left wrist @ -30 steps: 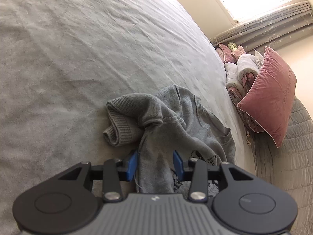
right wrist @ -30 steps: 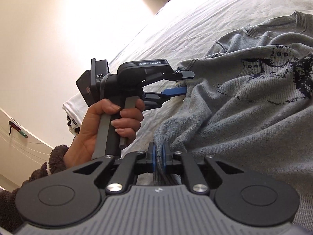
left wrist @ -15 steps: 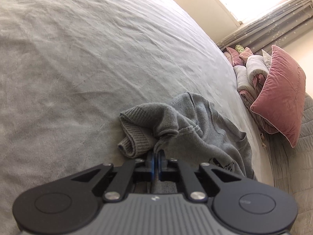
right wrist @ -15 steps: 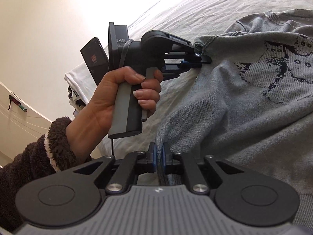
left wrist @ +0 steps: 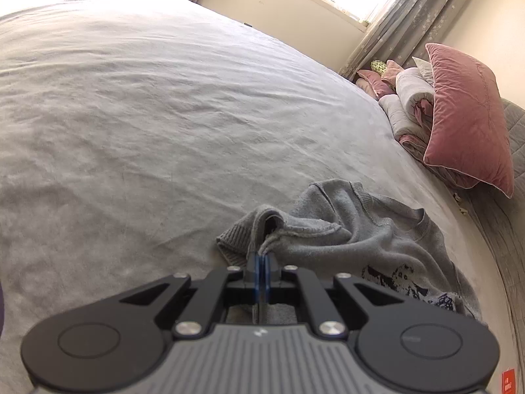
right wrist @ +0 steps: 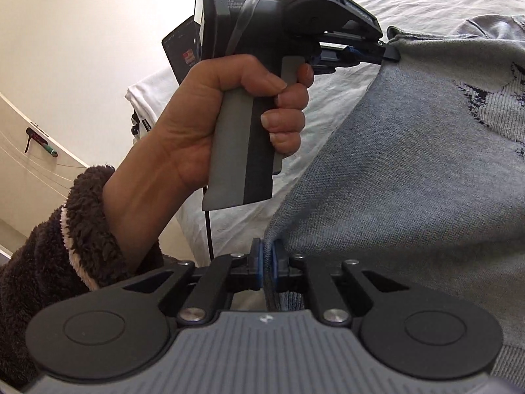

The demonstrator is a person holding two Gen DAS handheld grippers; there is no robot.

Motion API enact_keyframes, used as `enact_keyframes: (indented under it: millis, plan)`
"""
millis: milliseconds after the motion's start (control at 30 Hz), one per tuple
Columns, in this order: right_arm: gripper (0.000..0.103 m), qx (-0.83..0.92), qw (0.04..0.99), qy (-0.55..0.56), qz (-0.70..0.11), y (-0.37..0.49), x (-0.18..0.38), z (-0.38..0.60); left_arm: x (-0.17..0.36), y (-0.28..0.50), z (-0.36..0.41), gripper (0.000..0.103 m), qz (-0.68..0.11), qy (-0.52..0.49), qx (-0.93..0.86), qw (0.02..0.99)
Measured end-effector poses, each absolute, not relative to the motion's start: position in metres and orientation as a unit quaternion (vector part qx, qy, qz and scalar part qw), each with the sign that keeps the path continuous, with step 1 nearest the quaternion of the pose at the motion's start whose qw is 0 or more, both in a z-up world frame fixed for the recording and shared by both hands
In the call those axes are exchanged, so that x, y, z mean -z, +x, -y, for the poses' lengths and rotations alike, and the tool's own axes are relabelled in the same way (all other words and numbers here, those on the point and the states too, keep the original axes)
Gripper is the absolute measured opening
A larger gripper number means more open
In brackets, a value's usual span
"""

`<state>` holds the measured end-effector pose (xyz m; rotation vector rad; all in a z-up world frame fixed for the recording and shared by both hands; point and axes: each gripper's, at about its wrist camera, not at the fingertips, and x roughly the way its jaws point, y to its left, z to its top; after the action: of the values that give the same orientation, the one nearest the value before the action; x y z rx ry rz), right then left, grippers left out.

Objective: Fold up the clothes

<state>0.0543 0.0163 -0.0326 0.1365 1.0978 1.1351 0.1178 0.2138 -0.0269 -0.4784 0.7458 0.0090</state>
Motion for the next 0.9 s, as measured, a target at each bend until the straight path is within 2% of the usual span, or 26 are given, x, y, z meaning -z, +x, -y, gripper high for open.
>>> enact_keyframes:
  millis: [300, 400, 533, 600, 633, 667, 900]
  plan:
    - [0.009, -0.481, 0.713, 0.040, -0.508, 0.056, 0.062, -0.034, 0.046, 0.126, -0.212, 0.004, -0.380, -0.180, -0.023, 0.907]
    - [0.010, -0.476, 0.721, 0.036, -0.502, 0.051, 0.065, -0.034, 0.046, 0.124, -0.211, 0.017, -0.384, -0.177, -0.038, 0.906]
    - [0.016, -0.475, 0.733, 0.021, -0.487, 0.043, 0.055, -0.028, 0.034, 0.116, -0.214, 0.023, -0.371, -0.188, -0.036, 0.909]
    - [0.026, -0.472, 0.738, 0.024, -0.482, 0.043, 0.052, -0.020, 0.031, 0.112, -0.215, 0.026, -0.369, -0.183, -0.037, 0.911]
    - [0.036, -0.471, 0.740, 0.025, -0.480, 0.043, 0.051, -0.017, 0.030, 0.110, -0.216, 0.028, -0.368, -0.182, -0.037, 0.911]
    - [0.039, -0.469, 0.742, 0.026, -0.478, 0.043, 0.049, -0.013, 0.029, 0.108, -0.217, 0.030, -0.366, -0.181, -0.036, 0.912]
    - [0.040, -0.439, 0.769, 0.038, -0.463, 0.046, 0.037, 0.017, 0.016, 0.092, -0.219, 0.032, -0.352, -0.172, -0.017, 0.920]
